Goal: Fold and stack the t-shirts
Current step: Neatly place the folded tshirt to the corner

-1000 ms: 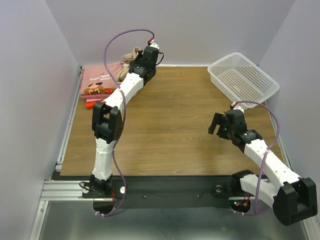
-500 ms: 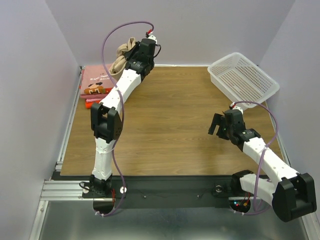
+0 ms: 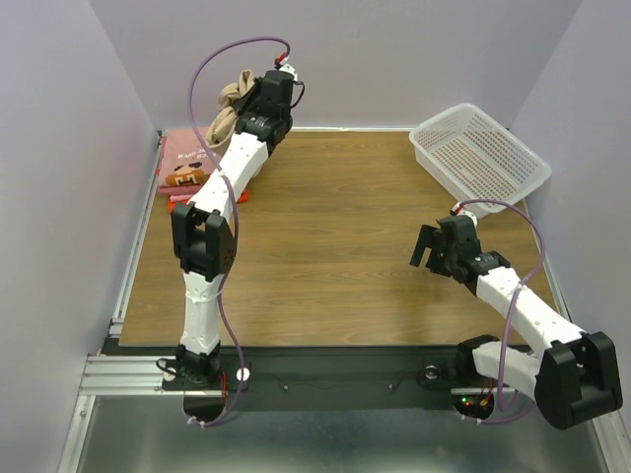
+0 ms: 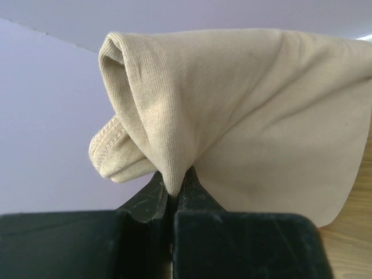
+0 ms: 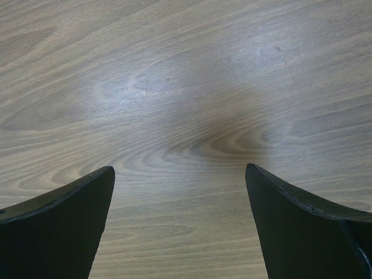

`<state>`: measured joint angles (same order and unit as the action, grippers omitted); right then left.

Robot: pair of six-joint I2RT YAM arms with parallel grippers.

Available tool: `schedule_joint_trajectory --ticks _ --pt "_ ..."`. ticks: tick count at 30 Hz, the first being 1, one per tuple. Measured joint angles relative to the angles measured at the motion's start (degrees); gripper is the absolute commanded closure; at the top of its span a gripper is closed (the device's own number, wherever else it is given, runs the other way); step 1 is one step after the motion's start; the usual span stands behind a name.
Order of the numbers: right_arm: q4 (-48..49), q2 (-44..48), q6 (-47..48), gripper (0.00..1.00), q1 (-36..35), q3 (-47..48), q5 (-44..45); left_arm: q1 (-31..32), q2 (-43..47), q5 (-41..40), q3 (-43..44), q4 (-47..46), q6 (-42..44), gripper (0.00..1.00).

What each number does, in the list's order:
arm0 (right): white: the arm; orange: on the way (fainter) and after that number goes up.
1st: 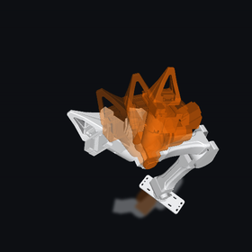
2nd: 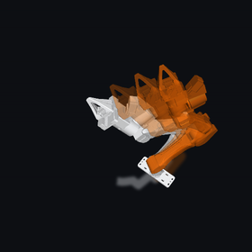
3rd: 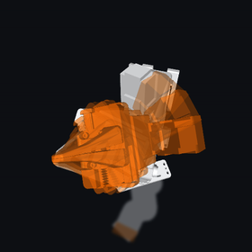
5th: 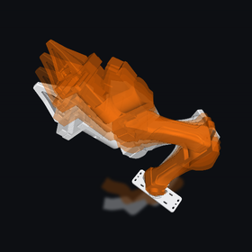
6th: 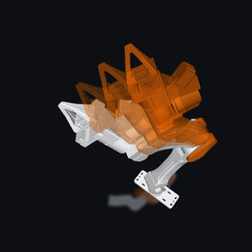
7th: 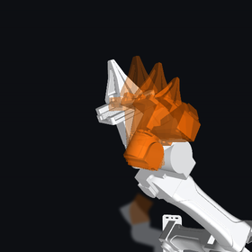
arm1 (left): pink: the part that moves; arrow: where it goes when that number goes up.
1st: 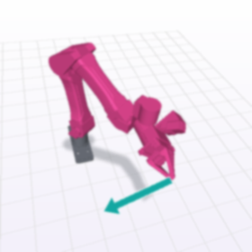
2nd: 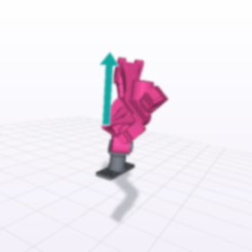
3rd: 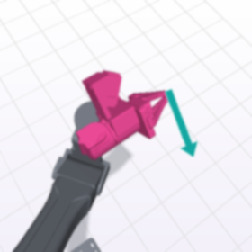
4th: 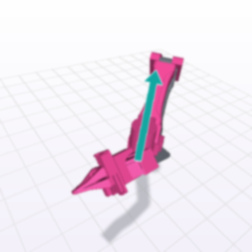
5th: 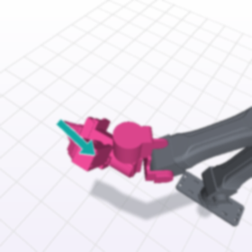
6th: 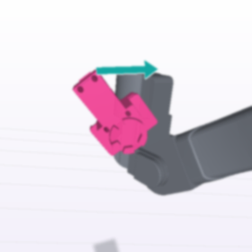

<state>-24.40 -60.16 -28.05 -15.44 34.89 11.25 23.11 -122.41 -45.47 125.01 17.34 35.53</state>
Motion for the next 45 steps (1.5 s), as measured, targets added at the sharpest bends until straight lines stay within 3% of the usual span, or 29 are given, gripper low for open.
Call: schedule_joint_trajectory --ticks 20,30,45 --pt "0.5 -3.06 -0.5 0.0 0.0 0.09 -0.33 -0.31 14.03 4.55 -2.25 3.45 -1.9 1.0" --pt "0.5 -4.24 -0.7 0.0 0.0 0.09 -0.02 -2.47 12.83 7.96 -7.91 4.83 -1.46 1.0" --pt "0.59 -5.62 -0.92 0.0 0.0 0.09 2.08 -10.91 0.98 12.09 -4.94 3.74 -1.22 1.0"
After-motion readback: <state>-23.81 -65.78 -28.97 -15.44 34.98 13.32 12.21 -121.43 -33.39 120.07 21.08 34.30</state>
